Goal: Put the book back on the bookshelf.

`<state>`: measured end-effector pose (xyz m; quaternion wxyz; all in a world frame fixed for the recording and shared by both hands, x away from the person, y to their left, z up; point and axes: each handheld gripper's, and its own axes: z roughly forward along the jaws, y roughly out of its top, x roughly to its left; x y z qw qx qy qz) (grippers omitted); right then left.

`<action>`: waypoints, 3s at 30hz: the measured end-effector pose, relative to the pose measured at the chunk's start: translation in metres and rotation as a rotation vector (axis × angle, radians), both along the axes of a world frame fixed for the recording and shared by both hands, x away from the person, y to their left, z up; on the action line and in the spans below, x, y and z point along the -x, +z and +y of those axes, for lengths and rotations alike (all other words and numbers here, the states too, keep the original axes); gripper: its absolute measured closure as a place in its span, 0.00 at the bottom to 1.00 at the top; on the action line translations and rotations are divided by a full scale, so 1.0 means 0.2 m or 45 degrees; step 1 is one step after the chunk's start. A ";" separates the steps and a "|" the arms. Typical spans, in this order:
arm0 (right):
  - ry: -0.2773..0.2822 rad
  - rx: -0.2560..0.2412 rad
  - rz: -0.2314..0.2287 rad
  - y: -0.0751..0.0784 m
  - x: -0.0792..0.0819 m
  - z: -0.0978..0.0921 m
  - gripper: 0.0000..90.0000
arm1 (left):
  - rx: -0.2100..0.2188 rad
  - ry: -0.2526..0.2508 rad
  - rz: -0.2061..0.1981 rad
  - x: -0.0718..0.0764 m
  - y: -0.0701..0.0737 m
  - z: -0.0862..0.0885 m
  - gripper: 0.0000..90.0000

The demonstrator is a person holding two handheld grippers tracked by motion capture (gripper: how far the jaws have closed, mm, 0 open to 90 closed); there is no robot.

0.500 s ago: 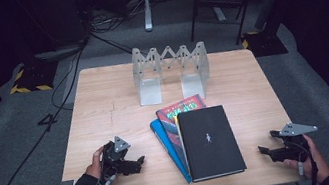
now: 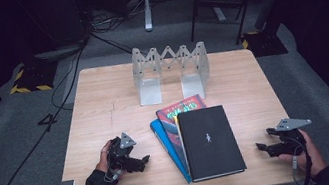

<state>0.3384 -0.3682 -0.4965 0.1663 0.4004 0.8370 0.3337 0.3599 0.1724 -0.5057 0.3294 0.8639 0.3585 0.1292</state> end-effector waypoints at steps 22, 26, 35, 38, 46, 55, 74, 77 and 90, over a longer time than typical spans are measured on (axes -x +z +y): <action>0.287 -0.214 -0.164 0.36 0.09 0.23 0.26 | 0.000 -0.061 -0.006 0.08 0.00 -0.02 0.02; 0.325 -0.241 -0.152 0.37 0.11 0.28 0.26 | -0.004 -0.078 -0.002 0.09 0.00 -0.02 0.02; 0.388 -0.306 -0.084 0.37 0.17 0.33 0.24 | -0.027 -0.125 0.017 0.11 0.02 -0.05 0.09; 0.403 -0.295 -0.088 0.38 0.20 0.33 0.24 | -0.029 -0.127 0.019 0.12 0.03 -0.05 0.11; 0.446 -0.267 -0.111 0.36 0.32 0.32 0.23 | -0.026 -0.164 0.018 0.14 0.03 -0.07 0.17; 0.515 -0.212 -0.076 0.32 0.38 0.39 0.24 | -0.043 -0.212 -0.013 0.16 0.05 -0.12 0.18; 0.485 -0.192 -0.066 0.28 0.32 0.55 0.23 | 0.017 -0.253 -0.168 0.12 0.12 -0.24 0.29; 0.481 -0.186 -0.068 0.28 0.29 0.59 0.23 | 0.002 -0.262 -0.174 0.10 0.13 -0.26 0.29; 0.552 -0.153 -0.053 0.29 0.09 0.75 0.21 | 0.042 -0.207 -0.194 0.02 0.15 -0.23 0.28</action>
